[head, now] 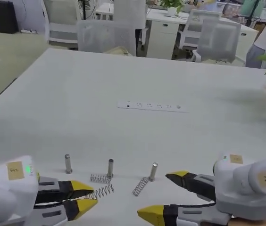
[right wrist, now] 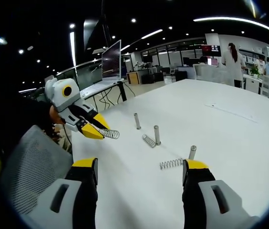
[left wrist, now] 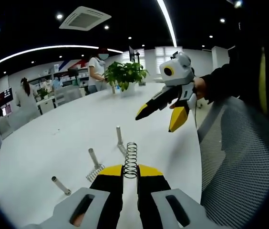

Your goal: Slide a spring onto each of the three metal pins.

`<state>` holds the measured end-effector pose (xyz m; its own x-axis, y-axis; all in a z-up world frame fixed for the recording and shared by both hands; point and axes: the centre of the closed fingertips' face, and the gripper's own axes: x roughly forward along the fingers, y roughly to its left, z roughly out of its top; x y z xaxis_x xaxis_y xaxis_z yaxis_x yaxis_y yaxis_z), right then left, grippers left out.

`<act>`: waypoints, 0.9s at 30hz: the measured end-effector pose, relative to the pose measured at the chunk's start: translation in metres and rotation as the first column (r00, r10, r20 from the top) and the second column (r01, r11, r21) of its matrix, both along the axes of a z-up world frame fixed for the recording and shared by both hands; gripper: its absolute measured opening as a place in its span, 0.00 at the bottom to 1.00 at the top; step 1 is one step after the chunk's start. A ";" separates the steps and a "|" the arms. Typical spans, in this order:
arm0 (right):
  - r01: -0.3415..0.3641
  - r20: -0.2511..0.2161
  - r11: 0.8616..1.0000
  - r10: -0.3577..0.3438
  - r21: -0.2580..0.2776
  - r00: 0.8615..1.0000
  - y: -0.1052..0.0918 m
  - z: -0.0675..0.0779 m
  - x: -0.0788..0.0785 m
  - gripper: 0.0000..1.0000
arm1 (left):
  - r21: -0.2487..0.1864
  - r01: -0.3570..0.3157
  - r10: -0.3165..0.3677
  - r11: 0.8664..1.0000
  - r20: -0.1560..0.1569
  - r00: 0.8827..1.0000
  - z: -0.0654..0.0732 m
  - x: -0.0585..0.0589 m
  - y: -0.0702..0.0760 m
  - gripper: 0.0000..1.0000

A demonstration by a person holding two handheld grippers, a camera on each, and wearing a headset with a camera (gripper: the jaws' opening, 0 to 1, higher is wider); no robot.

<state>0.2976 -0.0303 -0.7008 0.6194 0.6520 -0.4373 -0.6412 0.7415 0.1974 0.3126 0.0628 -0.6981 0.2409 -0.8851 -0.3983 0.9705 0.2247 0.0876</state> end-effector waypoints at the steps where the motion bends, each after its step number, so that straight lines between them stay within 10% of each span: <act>1: -0.008 0.000 1.000 0.008 0.002 1.000 0.001 0.001 -0.001 0.69 | 0.002 0.008 -0.008 1.000 -0.001 1.000 0.000 -0.002 -0.002 0.03; 27: -0.194 -0.030 0.977 0.197 0.083 0.980 0.034 0.018 -0.027 0.26 | 0.027 0.106 -0.107 0.994 0.026 0.994 0.010 -0.033 -0.022 0.03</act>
